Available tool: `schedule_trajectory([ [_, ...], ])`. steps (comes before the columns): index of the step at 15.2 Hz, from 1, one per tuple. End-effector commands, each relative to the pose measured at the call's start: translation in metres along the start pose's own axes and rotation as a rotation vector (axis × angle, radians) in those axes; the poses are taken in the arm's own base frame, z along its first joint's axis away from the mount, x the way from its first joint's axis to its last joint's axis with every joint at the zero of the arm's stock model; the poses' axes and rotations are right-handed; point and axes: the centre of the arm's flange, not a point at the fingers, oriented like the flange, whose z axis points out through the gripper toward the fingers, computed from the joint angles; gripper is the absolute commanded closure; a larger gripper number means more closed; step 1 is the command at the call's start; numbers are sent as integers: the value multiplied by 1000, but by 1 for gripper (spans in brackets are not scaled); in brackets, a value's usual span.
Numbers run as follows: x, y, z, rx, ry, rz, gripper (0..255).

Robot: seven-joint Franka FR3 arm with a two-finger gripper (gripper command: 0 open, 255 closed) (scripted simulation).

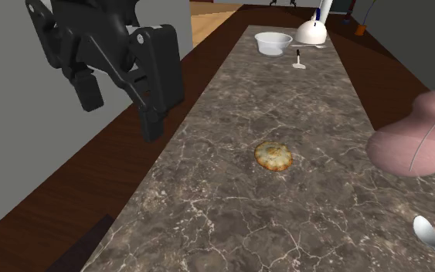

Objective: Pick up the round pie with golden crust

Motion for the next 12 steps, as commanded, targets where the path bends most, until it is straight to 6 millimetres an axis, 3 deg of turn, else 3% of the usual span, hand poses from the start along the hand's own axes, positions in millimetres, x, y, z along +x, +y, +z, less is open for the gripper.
schedule_trajectory([
  [1, 0, 0, 0, 0, 0, 0, 0],
  [12, 114, 133, 51, 301, -44, -35, 0],
])
